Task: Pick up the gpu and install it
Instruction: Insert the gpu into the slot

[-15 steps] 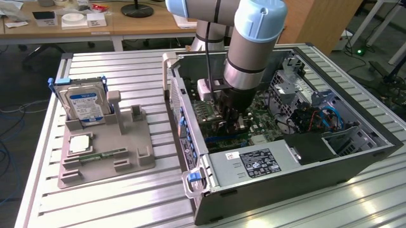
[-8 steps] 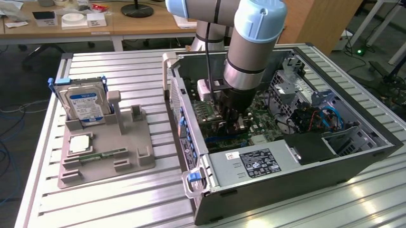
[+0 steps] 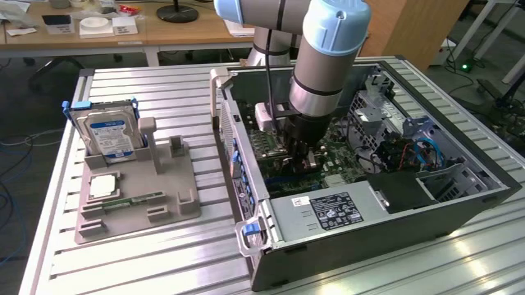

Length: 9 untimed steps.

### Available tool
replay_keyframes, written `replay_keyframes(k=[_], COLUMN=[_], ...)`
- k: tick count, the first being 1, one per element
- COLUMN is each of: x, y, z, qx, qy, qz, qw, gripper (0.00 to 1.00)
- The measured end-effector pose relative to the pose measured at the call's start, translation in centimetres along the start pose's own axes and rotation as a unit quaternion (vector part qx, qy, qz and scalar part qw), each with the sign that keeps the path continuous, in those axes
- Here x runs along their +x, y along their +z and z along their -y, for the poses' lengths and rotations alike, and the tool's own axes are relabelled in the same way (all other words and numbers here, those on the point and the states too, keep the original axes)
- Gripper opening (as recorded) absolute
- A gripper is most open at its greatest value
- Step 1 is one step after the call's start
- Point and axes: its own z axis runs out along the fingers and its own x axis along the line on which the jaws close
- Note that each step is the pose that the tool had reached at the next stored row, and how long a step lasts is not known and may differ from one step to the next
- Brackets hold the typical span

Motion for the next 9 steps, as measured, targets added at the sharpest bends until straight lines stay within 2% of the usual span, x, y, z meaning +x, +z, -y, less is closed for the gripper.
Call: replay_keyframes(k=[9], x=[0.0], y=[0.0], z=[0.0], qx=[0.0], qy=[0.0], qz=[0.0], qw=[1.0], gripper=[0.28])
